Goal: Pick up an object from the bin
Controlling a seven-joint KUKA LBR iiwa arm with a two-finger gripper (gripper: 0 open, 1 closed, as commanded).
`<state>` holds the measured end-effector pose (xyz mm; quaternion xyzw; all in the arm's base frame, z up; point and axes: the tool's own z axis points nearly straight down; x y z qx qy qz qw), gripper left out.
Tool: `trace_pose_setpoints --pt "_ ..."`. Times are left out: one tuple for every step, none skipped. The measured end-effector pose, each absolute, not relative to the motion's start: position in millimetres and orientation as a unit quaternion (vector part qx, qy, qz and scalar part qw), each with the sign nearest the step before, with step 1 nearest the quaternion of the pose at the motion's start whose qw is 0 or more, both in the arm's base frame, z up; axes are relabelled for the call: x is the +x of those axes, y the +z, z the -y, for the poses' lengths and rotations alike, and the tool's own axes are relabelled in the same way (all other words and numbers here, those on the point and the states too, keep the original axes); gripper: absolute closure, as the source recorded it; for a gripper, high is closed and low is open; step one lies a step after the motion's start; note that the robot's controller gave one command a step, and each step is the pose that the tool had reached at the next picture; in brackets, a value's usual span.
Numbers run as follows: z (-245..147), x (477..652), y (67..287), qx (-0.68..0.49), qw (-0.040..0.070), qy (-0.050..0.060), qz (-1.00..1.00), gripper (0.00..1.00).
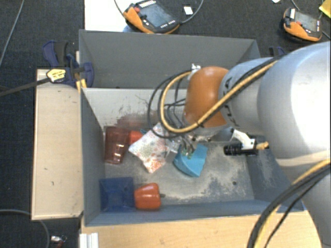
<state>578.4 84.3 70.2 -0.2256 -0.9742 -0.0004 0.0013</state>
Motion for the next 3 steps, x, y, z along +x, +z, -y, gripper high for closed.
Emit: trace_pose_setpoints --pt "-84.4 578.3 70.5 -0.226 0.001 0.0 0.974 1.0" --pt "-83.9 577.0 109.1 -0.225 0.003 0.0 0.974 1.0" --pt "-83.8 577.5 125.9 -0.225 0.001 -0.001 0.974 1.0"
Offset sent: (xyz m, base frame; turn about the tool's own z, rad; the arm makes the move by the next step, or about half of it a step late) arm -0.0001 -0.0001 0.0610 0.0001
